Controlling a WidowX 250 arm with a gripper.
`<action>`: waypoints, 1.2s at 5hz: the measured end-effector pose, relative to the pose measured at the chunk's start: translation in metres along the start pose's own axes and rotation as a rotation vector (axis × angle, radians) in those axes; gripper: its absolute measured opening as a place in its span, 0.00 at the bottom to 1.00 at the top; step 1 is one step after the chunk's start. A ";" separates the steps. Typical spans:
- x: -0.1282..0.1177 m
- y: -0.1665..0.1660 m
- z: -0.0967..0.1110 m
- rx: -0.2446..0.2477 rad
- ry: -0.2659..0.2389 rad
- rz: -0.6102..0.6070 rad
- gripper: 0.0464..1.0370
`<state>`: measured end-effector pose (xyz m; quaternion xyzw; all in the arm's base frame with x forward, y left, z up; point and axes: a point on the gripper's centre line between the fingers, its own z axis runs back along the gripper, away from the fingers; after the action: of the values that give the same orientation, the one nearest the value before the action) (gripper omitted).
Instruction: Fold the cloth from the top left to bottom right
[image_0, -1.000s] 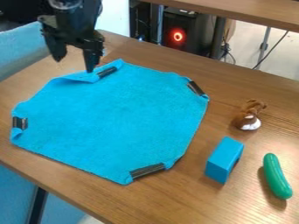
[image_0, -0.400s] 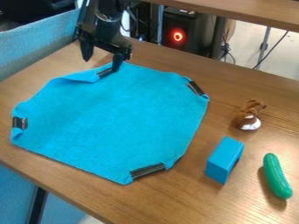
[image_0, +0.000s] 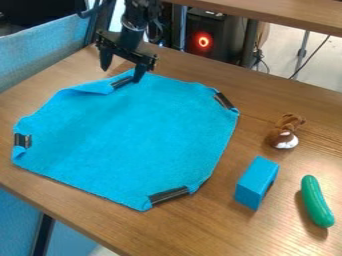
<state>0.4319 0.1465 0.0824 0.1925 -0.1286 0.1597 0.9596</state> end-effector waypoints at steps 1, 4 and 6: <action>0.006 -0.003 -0.003 0.016 -0.009 0.005 0.96; 0.004 -0.001 -0.018 0.044 0.024 -0.020 0.96; 0.003 0.008 -0.027 0.058 0.042 -0.021 0.96</action>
<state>0.4368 0.1649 0.0617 0.2181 -0.1016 0.1571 0.9578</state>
